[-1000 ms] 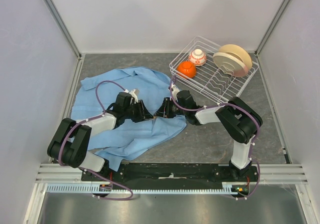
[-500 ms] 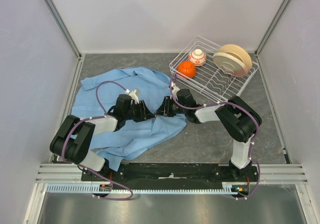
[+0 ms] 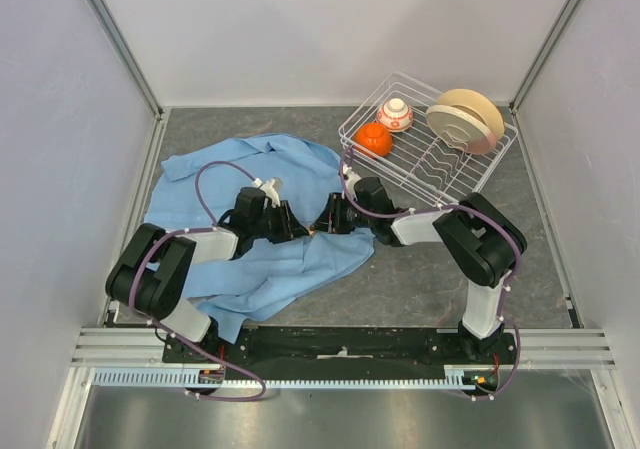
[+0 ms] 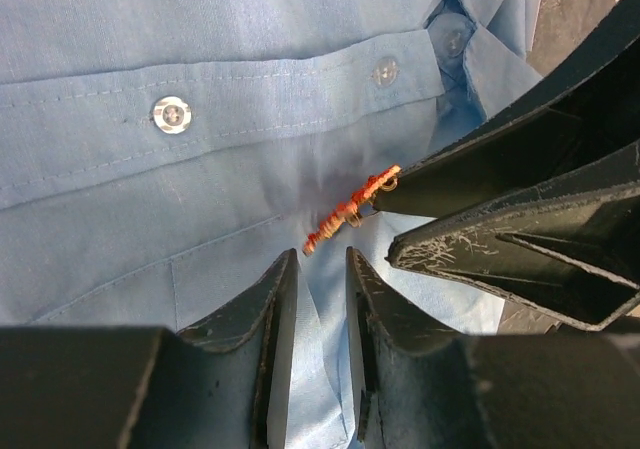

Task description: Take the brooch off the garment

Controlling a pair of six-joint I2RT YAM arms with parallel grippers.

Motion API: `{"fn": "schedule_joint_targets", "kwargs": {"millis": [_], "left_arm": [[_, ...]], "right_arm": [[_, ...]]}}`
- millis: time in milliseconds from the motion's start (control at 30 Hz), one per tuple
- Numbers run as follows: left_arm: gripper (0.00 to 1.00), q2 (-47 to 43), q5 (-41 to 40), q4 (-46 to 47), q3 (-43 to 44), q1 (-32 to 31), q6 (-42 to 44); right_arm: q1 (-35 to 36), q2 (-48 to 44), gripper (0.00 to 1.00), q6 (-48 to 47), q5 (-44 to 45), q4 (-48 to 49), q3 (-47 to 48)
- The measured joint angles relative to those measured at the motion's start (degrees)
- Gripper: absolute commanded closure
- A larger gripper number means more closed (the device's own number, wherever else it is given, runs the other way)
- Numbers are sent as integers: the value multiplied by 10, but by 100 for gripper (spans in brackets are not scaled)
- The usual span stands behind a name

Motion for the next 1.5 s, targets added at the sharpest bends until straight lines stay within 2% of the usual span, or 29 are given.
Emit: {"fn": "schedule_joint_targets", "kwargs": {"millis": [233, 600, 933, 1467, 1500], "left_arm": [[72, 15, 0, -2, 12, 0, 0], [73, 32, 11, -16, 21, 0, 0], [74, 44, 23, -30, 31, 0, -3], [79, 59, 31, -27, 38, 0, -15], [86, 59, 31, -27, 39, 0, -15]], "right_arm": [[-1, -36, 52, -56, 19, -83, 2], [-7, -43, 53, -135, 34, -172, 36], [-19, 14, 54, -170, 28, -184, 104], [-19, 40, 63, -184, 0, -167, 105], [-19, 40, 64, -184, -1, -166, 105]]}}
